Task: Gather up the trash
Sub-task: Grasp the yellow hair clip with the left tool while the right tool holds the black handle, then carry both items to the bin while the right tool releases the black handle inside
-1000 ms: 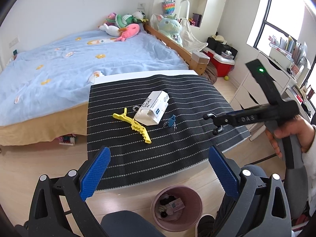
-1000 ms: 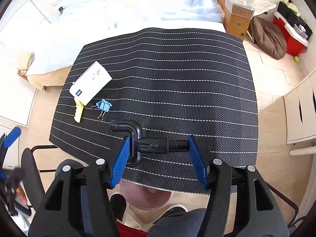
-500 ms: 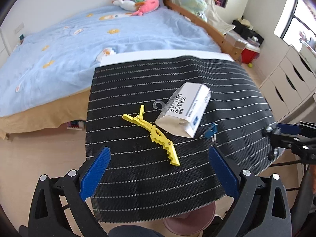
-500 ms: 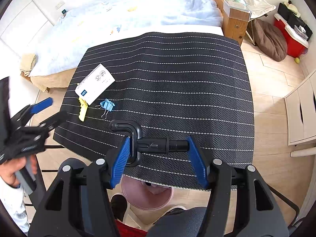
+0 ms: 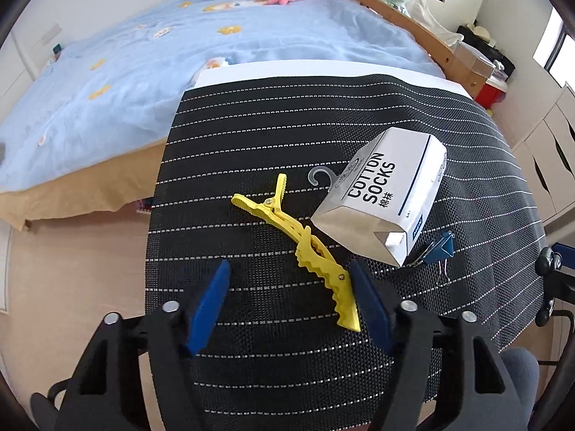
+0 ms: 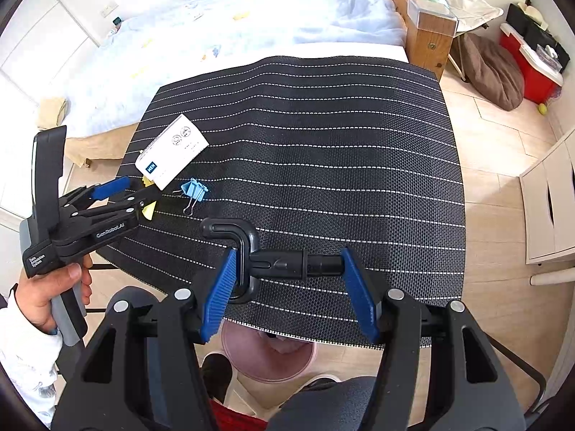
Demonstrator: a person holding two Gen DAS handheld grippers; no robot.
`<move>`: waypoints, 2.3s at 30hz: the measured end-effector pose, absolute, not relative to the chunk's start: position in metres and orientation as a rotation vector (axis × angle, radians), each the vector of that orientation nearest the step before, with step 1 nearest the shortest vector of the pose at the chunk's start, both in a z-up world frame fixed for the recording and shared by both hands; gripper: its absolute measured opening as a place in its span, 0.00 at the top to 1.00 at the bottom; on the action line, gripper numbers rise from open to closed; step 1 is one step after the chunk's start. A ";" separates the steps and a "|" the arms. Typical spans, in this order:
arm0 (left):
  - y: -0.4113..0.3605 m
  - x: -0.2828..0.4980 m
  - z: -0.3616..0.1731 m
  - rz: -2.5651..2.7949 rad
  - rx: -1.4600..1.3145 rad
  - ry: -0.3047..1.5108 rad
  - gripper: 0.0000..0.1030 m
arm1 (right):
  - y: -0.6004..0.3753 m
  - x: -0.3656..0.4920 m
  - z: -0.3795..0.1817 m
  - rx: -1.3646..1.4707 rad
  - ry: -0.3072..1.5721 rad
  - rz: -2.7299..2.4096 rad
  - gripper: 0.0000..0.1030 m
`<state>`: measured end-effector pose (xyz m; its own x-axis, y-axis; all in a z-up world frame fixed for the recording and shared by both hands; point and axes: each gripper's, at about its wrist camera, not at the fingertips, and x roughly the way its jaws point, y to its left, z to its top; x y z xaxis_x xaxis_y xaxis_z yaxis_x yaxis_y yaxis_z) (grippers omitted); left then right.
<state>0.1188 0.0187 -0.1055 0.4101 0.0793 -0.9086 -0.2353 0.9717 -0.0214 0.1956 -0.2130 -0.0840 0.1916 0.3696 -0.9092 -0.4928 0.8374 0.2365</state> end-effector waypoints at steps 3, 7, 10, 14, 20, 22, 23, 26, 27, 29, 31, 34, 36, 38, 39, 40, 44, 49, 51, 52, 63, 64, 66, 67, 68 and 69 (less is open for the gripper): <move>0.019 0.120 -0.105 0.191 -0.150 1.129 0.57 | -0.211 0.196 -0.085 -0.119 1.238 0.611 0.43; 0.020 0.116 -0.105 0.158 -0.143 1.129 0.68 | -0.208 0.195 -0.087 -0.123 1.241 0.613 0.43; 0.023 0.114 -0.104 0.153 -0.144 1.130 0.87 | -0.205 0.194 -0.088 -0.127 1.242 0.616 0.43; 0.025 0.110 -0.103 0.140 -0.138 1.127 0.87 | -0.204 0.192 -0.089 -0.132 1.237 0.618 0.43; 0.025 0.103 -0.095 0.124 -0.124 1.102 0.87 | -0.203 0.189 -0.086 -0.142 1.227 0.615 0.43; 0.026 0.098 -0.089 0.119 -0.119 1.089 0.88 | -0.202 0.187 -0.084 -0.146 1.219 0.615 0.43; 0.026 0.096 -0.087 0.117 -0.117 1.085 0.88 | -0.202 0.187 -0.083 -0.147 1.216 0.615 0.43; 0.026 0.088 -0.076 0.108 -0.107 1.065 0.88 | -0.202 0.183 -0.078 -0.155 1.200 0.616 0.43; 0.025 0.085 -0.073 0.105 -0.105 1.058 0.88 | -0.201 0.181 -0.076 -0.159 1.193 0.620 0.43; 0.024 0.079 -0.065 0.096 -0.098 1.043 0.88 | -0.202 0.178 -0.072 -0.167 1.181 0.623 0.43; 0.022 0.070 -0.055 0.080 -0.094 1.021 0.88 | -0.203 0.174 -0.069 -0.171 1.170 0.627 0.43; 0.018 0.059 -0.042 0.057 -0.080 0.994 0.88 | -0.205 0.166 -0.062 -0.178 1.151 0.635 0.43; 0.014 0.052 -0.033 0.041 -0.068 0.976 0.88 | -0.207 0.161 -0.058 -0.182 1.138 0.642 0.43; 0.009 0.043 -0.025 0.021 -0.060 0.958 0.88 | -0.209 0.154 -0.053 -0.186 1.122 0.650 0.43; 0.006 0.039 -0.021 0.012 -0.055 0.950 0.88 | -0.210 0.151 -0.052 -0.187 1.116 0.652 0.43; 0.003 0.035 -0.018 0.002 -0.050 0.941 0.88 | -0.212 0.146 -0.049 -0.189 1.108 0.657 0.43; -0.009 0.017 -0.006 -0.040 -0.039 0.914 0.87 | -0.218 0.130 -0.038 -0.198 1.072 0.673 0.43; -0.023 -0.001 0.001 -0.097 -0.026 0.896 0.87 | -0.226 0.106 -0.028 -0.201 1.034 0.701 0.43; -0.030 -0.009 0.002 -0.112 -0.021 0.890 0.87 | -0.229 0.097 -0.024 -0.205 1.021 0.706 0.43; -0.032 -0.012 0.002 -0.121 -0.025 0.888 0.87 | -0.231 0.093 -0.022 -0.207 1.017 0.710 0.43; -0.051 -0.047 -0.004 -0.186 -0.045 0.899 0.87 | -0.242 0.044 -0.026 -0.226 1.020 0.739 0.43; -0.052 -0.049 -0.004 -0.190 -0.046 0.900 0.87 | -0.243 0.039 -0.027 -0.230 1.023 0.744 0.43; -0.055 -0.055 -0.005 -0.194 -0.043 0.900 0.87 | -0.242 0.030 -0.030 -0.235 1.032 0.755 0.43; -0.056 -0.058 -0.005 -0.198 -0.045 0.900 0.87 | -0.243 0.027 -0.031 -0.236 1.037 0.759 0.43; -0.056 -0.060 -0.005 -0.203 -0.048 0.901 0.87 | -0.242 0.023 -0.034 -0.237 1.046 0.765 0.43; -0.057 -0.063 -0.005 -0.206 -0.050 0.902 0.87 | -0.241 0.020 -0.036 -0.239 1.051 0.768 0.43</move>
